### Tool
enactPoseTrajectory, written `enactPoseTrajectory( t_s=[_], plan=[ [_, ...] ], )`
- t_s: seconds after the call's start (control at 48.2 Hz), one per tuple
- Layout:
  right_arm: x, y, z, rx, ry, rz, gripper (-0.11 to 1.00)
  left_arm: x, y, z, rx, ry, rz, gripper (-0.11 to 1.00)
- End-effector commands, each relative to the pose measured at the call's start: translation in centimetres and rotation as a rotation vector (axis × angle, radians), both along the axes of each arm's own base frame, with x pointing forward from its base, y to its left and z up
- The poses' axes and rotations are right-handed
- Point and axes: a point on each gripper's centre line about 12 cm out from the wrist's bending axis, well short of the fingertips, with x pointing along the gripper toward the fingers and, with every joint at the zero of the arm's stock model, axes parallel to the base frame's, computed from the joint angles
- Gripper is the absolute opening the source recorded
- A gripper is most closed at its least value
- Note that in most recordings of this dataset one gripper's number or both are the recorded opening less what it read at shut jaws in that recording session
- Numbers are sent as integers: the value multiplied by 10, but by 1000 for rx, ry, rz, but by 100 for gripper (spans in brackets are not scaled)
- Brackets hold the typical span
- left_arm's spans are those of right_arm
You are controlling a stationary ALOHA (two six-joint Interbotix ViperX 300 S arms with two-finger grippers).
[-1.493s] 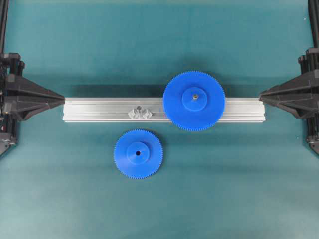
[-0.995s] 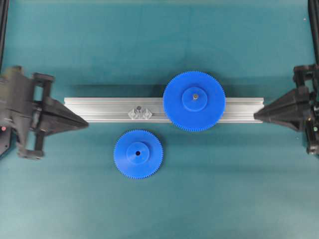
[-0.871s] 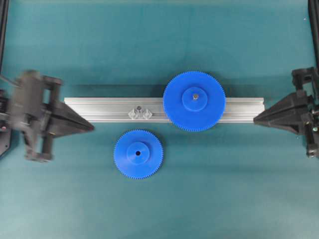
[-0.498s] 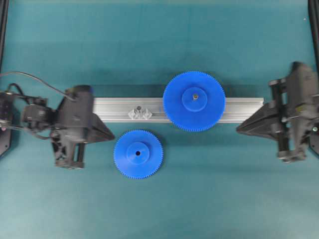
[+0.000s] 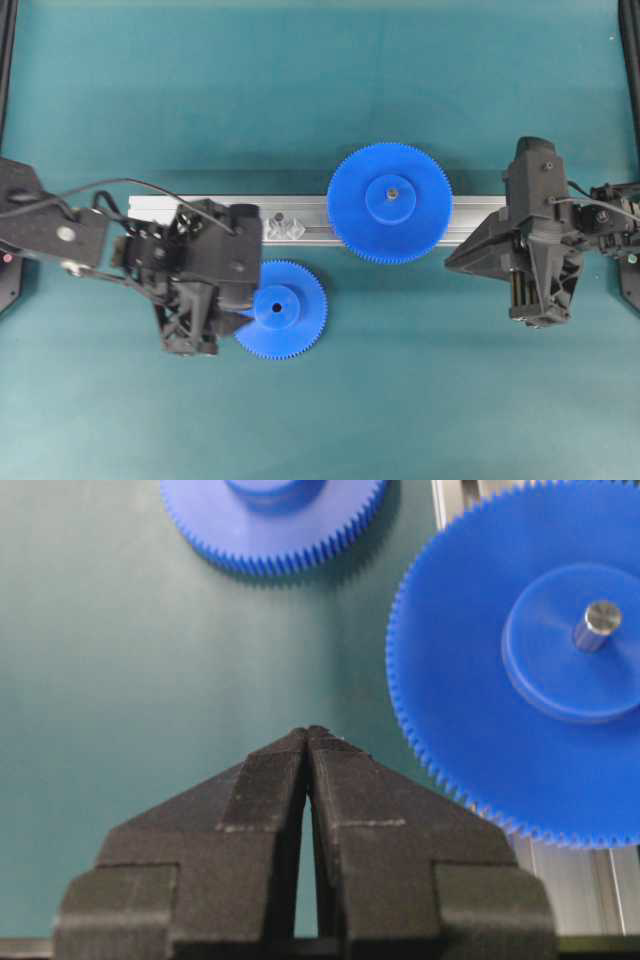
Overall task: Insert the small gear onto the shaft.
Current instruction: 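Move the left gripper toward the small blue gear on the table, then lower the left gripper and grasp the small blue gear by its rim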
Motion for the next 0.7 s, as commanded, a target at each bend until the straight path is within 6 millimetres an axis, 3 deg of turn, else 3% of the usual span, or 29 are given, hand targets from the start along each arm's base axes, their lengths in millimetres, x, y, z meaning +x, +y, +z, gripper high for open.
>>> enactPoseTrajectory(
  t_s=[0.0, 0.684],
  plan=[
    [6, 0, 12, 9, -38, -8, 11, 9, -3, 3, -21, -16, 16, 91],
    [5, 0, 11, 10, -38, -7, 11, 38, -7, -36, 9, 76, 0, 92]
  ],
)
